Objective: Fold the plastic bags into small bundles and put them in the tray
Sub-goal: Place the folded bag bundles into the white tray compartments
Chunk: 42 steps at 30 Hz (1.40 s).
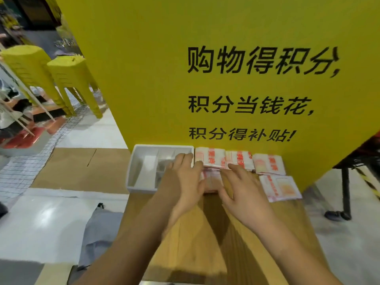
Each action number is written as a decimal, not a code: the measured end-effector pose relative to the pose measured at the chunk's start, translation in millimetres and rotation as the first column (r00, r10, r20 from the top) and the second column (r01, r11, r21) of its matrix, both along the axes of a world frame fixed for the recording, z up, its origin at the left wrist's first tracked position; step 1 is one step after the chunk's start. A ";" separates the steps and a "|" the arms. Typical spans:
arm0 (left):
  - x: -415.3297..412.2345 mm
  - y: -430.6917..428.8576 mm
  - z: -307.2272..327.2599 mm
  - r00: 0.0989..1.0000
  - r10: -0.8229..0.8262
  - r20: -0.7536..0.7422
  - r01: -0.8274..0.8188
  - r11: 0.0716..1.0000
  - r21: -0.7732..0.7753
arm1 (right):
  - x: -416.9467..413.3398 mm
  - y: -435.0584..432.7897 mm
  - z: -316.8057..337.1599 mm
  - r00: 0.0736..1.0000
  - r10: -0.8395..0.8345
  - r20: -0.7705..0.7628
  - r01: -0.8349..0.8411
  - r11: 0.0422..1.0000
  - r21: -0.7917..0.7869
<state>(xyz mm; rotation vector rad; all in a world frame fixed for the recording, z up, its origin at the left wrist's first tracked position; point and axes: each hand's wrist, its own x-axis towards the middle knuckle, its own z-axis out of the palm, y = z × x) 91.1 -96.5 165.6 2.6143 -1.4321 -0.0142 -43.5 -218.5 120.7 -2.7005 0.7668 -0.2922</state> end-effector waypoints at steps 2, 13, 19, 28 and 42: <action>5.0 6.7 5.3 0.999 0.010 -0.033 -0.010 1.000 0.011 | 1.7 12.0 1.0 1.000 -0.022 0.005 0.022 1.000 -0.018; 30.8 1.2 -31.2 0.984 -0.075 -0.162 0.095 0.988 0.118 | 22.0 8.0 -11.5 0.987 -0.156 0.034 0.151 0.981 0.118; 44.7 -25.7 -48.7 0.976 0.011 -0.216 0.020 0.990 0.141 | 38.9 -37.8 -22.0 0.974 -0.194 0.120 0.144 0.930 0.337; 65.9 -48.1 -74.9 0.943 0.025 -0.331 0.027 0.988 0.151 | 82.1 -83.0 -45.2 0.938 -0.341 -0.062 0.324 0.799 0.507; 84.9 -56.7 -95.9 0.832 -0.029 -0.554 0.079 0.995 0.067 | 108.1 -82.0 -57.3 0.850 -0.528 -0.008 0.275 0.430 0.860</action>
